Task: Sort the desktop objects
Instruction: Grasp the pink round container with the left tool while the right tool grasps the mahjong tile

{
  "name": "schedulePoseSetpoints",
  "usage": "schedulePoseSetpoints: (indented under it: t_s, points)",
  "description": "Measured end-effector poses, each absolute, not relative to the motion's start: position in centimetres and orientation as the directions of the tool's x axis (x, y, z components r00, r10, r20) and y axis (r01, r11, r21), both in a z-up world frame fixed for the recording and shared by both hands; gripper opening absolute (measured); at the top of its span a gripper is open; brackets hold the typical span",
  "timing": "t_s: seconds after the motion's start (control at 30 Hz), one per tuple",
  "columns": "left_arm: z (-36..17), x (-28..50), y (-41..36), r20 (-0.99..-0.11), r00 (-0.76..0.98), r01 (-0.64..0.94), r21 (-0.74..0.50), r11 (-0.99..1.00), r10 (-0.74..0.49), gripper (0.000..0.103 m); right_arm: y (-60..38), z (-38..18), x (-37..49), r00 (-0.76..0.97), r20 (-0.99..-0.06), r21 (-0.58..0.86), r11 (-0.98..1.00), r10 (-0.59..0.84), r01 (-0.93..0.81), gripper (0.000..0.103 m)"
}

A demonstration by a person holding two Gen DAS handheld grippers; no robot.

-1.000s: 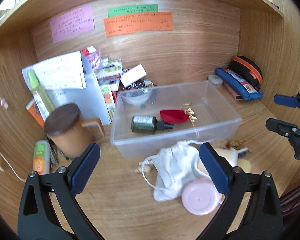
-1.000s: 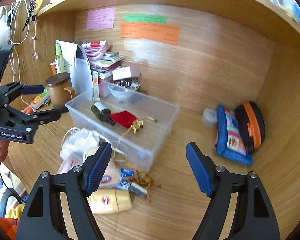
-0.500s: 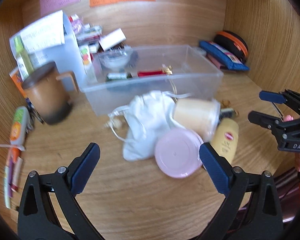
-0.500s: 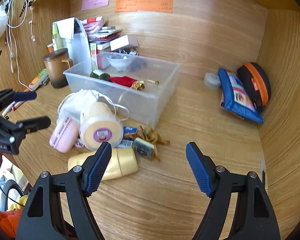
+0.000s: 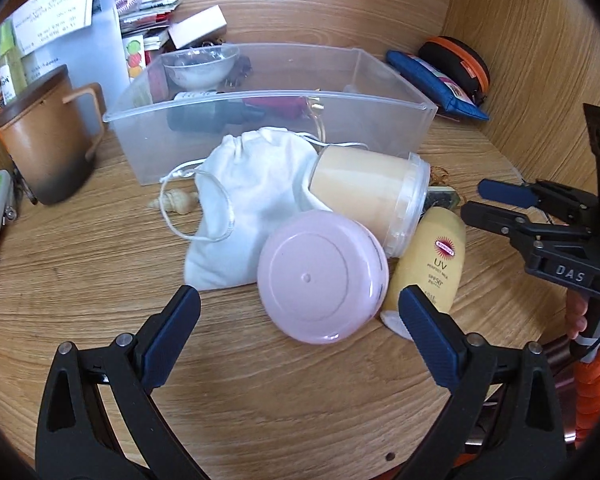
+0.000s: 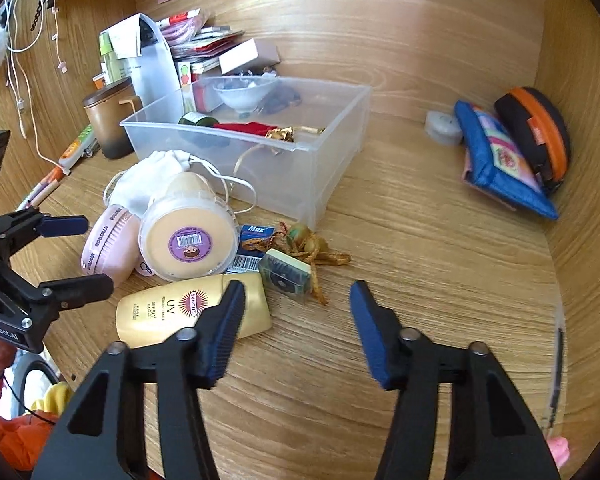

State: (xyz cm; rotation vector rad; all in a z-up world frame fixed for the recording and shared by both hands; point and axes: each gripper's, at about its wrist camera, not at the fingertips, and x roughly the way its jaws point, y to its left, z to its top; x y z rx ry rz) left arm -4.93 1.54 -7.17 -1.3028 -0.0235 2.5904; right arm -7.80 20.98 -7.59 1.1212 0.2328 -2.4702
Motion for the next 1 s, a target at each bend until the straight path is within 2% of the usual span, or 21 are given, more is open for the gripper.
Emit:
schedulePoseSetpoints:
  t_s: [0.27,0.57,0.67,0.7,0.8,1.0]
  points:
    - [-7.5,-5.8,2.1,-0.797,-0.556,-0.212,-0.140,-0.967,0.237,0.101,20.6,-8.1,-8.8,-0.548,-0.756,0.073,-0.878,-0.358,0.474,0.033]
    - [-7.8,-6.6,2.2,-0.798,-0.550,-0.216,-0.150,-0.965,0.247,0.098,20.5,-8.3,-8.7,-0.510,-0.770,0.102,-0.863,-0.383,0.494,0.033]
    - [-7.8,-6.4,2.2,-0.795,-0.559,-0.215,-0.137,-0.967,0.237,0.091,20.9,-8.3,-9.6,-0.487,-0.773,0.155,-0.865,-0.408,0.477,0.033]
    - [-7.8,-6.3,2.1,-0.795,-0.562,-0.212,-0.128,-0.969,0.228,0.085,21.0,-8.4,-9.8,-0.481,-0.774,0.167,-0.866,-0.411,0.472,0.033]
    - [-7.6,-6.2,1.5,-0.791,-0.566,-0.213,-0.132,-0.968,0.232,0.075,20.9,-8.3,-10.5,-0.478,-0.780,0.168,-0.871,-0.404,0.461,0.033]
    - [-7.3,-5.7,1.1,-0.786,-0.569,-0.234,-0.128,-0.964,0.242,0.065,20.3,-8.4,-11.4,-0.476,-0.793,0.150,-0.879,-0.380,0.452,0.033]
